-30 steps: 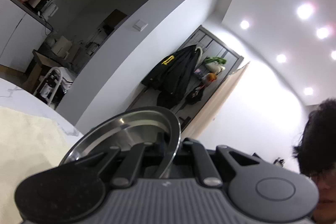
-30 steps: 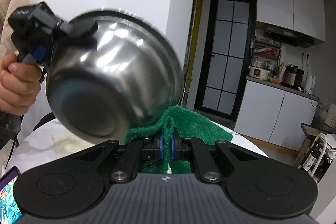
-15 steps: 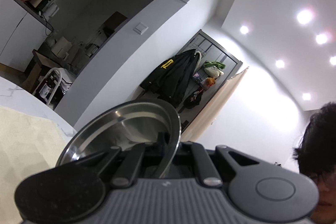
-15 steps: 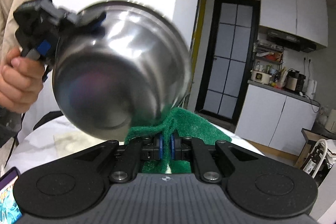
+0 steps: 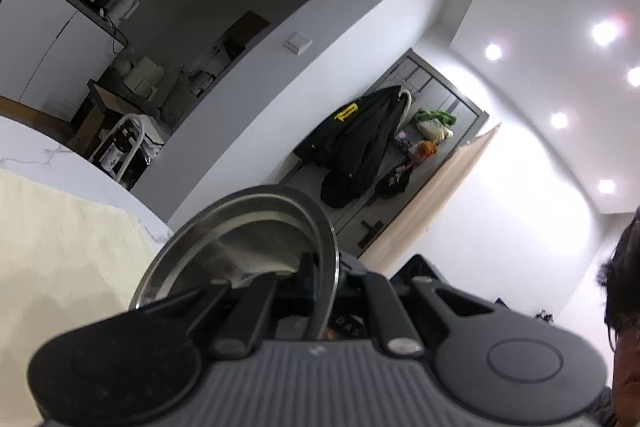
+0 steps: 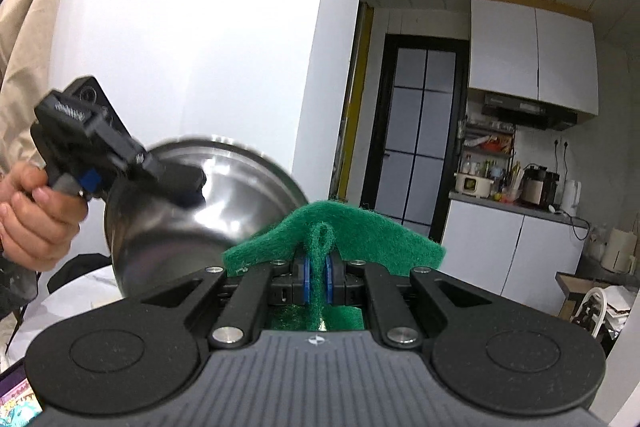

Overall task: Clean bowl
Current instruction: 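Rotate the steel bowl with the left gripper while the right pad rubs its outside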

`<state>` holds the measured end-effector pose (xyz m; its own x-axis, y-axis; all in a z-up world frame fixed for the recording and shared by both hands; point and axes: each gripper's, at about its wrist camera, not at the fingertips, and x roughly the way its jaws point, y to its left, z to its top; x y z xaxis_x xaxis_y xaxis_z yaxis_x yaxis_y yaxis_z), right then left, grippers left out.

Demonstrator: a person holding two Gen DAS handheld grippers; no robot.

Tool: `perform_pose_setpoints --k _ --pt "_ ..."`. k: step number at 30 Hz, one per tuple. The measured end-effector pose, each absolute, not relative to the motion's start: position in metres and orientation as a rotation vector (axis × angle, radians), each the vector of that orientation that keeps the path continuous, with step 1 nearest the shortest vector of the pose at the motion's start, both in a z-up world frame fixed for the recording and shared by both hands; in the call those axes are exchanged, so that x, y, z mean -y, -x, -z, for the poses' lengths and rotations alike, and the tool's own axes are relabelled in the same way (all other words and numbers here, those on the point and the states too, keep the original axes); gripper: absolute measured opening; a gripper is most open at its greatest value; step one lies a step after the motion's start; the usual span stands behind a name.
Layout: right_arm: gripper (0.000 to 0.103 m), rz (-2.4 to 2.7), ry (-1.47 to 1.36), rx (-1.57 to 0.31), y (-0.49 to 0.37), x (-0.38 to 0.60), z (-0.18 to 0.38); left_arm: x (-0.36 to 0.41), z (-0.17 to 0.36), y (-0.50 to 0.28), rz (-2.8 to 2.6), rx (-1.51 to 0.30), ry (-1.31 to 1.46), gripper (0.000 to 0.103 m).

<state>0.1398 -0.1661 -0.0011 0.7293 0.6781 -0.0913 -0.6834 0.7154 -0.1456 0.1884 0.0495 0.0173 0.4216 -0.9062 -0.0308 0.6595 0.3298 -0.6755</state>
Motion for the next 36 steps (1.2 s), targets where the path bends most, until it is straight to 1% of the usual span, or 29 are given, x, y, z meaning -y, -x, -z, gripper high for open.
perform_pose_setpoints --k 5,10,17,25,36 --pt "0.009 -0.759 0.179 -0.03 -0.139 0.171 0.003 -0.046 -0.021 -0.183 1.116 -0.45 0.605 0.006" --pt "0.009 -0.775 0.176 -0.066 -0.14 0.175 0.011 -0.053 -0.023 -0.182 1.128 -0.402 0.659 0.006" --pt "0.01 -0.794 0.278 -0.091 -0.134 0.162 0.022 -0.051 -0.028 -0.178 1.158 -0.356 0.69 0.007" --pt "0.009 -0.86 0.305 -0.105 -0.121 0.149 0.023 -0.048 -0.031 -0.177 1.191 -0.302 0.788 0.007" --pt "0.009 -0.99 0.335 -0.072 -0.1 0.13 0.016 -0.041 -0.028 -0.178 1.135 -0.297 0.81 0.007"
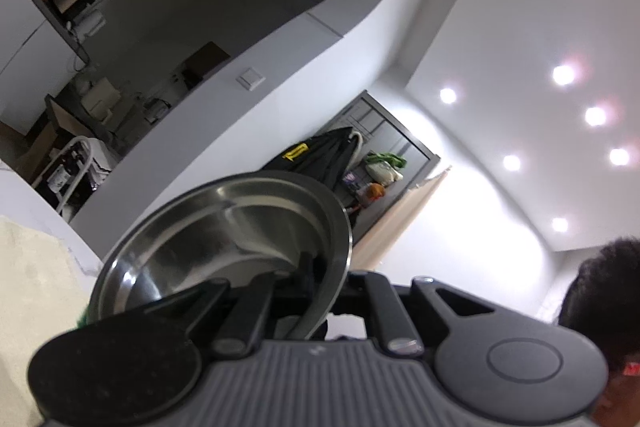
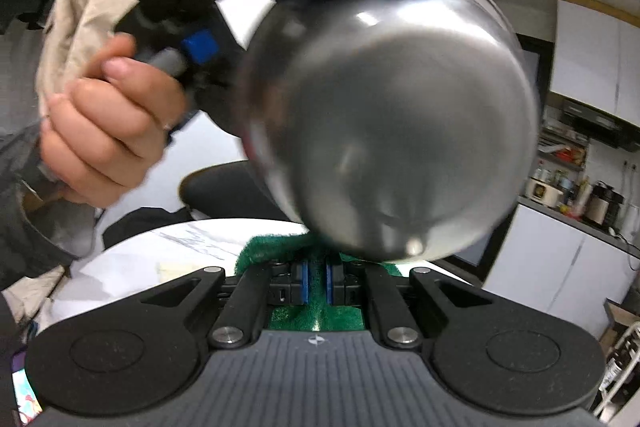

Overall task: Clean bowl
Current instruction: 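Rotate the steel bowl with the left gripper while the right pad rubs its outside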

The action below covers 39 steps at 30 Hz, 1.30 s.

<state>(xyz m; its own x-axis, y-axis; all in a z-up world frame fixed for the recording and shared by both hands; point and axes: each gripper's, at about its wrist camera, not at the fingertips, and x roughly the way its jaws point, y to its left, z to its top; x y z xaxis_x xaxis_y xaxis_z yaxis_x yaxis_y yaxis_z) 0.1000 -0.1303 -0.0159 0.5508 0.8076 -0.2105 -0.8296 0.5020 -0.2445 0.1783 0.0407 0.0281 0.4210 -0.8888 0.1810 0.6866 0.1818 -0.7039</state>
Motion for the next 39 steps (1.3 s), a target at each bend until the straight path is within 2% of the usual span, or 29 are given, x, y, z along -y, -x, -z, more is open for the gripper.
perform_pose_setpoints --k 14,28,39 --pt "0.008 -1.08 0.288 0.038 -0.066 0.126 -0.003 -0.051 -0.014 -0.194 1.03 -0.351 0.849 0.006" --pt "0.009 -1.003 0.164 0.132 -0.08 0.15 -0.025 -0.057 -0.012 -0.199 0.995 -0.353 0.885 0.006" --pt "0.009 -1.018 0.119 0.117 -0.089 0.152 -0.028 -0.055 -0.011 -0.2 0.995 -0.349 0.897 0.007"
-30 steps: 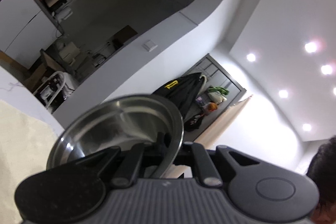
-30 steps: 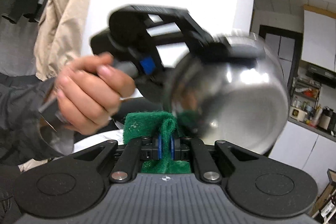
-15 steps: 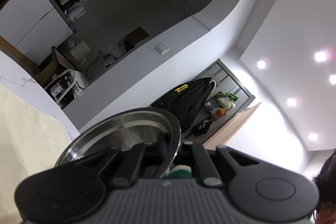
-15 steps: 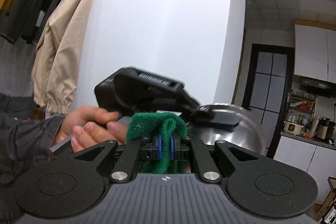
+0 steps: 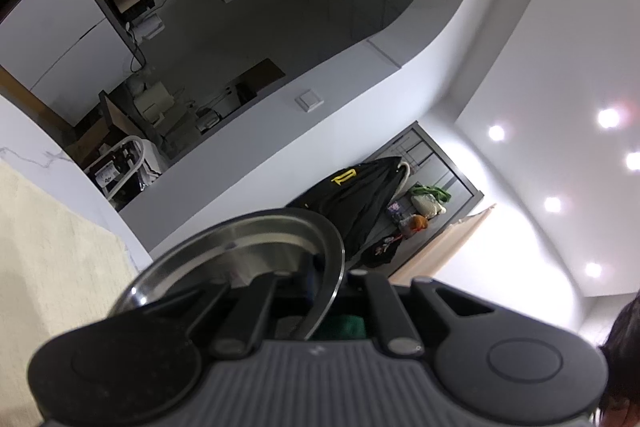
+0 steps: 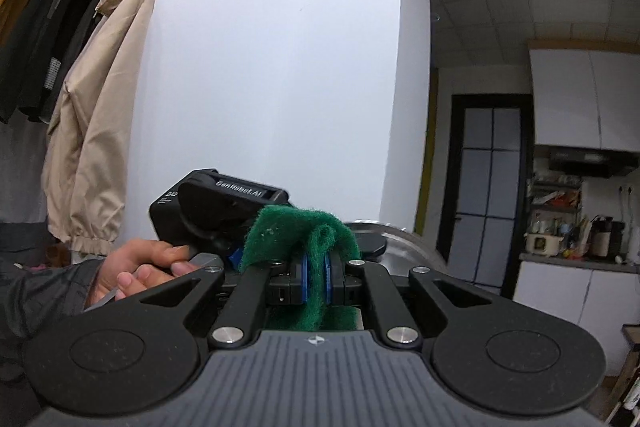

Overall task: Clean bowl
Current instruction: 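Rotate the steel bowl with the left gripper while the right pad rubs its outside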

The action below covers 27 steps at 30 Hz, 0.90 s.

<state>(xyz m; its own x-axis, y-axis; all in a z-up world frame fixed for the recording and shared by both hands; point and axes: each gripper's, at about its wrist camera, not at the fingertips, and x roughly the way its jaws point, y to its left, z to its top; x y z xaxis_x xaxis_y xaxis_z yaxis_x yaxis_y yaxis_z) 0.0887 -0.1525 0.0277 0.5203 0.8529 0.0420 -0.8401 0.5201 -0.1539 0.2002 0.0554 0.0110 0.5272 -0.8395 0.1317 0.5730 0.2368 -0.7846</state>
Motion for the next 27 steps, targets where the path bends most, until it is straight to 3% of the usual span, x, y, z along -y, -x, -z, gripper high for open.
perform_pose_setpoints --k 27 --pt "0.008 -0.987 0.398 -0.041 -0.094 0.115 0.013 -0.059 -0.024 -0.18 1.06 -0.266 0.932 0.007"
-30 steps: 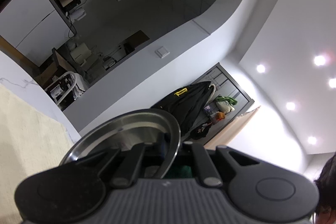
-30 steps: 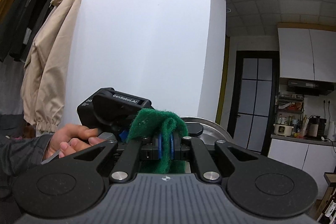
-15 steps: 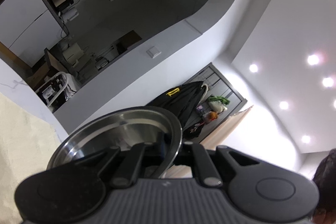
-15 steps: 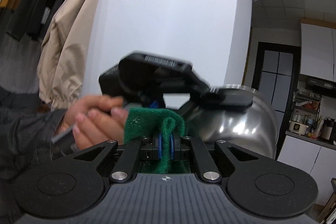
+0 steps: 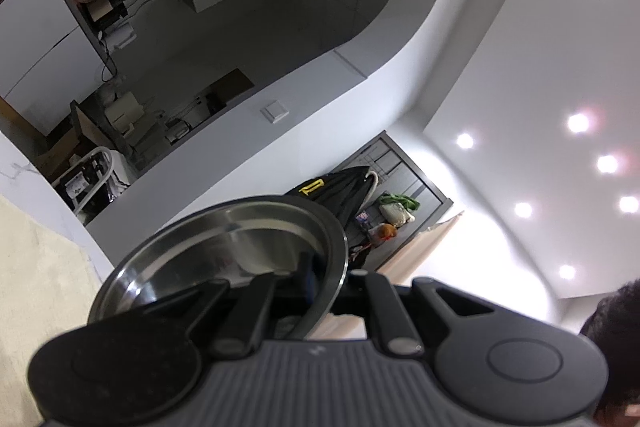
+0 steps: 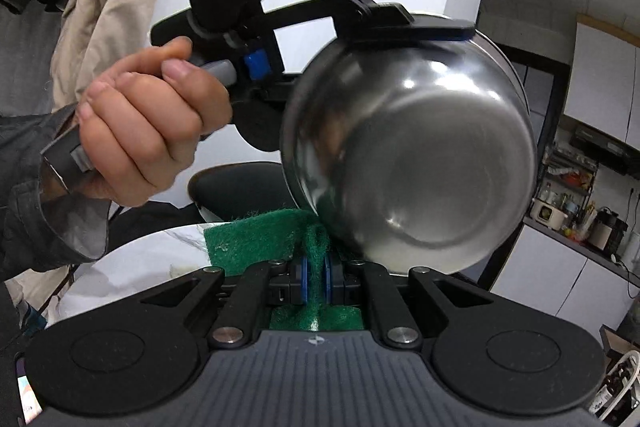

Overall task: Clean bowl
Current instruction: 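Rotate the steel bowl with the left gripper while the right pad rubs its outside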

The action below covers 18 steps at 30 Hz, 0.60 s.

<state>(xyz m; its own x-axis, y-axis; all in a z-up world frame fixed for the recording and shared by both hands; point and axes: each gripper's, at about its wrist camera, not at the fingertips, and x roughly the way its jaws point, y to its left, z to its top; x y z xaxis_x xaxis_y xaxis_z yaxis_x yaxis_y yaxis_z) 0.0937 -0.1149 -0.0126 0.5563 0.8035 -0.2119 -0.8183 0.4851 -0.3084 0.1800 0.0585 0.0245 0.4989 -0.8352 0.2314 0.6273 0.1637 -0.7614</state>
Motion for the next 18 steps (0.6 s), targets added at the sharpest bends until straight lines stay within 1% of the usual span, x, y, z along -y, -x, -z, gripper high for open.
perform_pose_setpoints --k 10,15,18 --pt "0.008 -1.053 0.336 0.068 -0.067 0.119 -0.002 -0.069 -0.013 -0.188 0.985 -0.298 0.956 0.007" --pt "0.008 -1.067 0.322 0.061 -0.066 0.117 -0.006 -0.069 -0.014 -0.19 0.978 -0.307 0.963 0.007" --pt "0.008 -1.069 0.34 0.025 -0.077 0.115 -0.004 -0.067 -0.019 -0.188 0.998 -0.304 0.969 0.007"
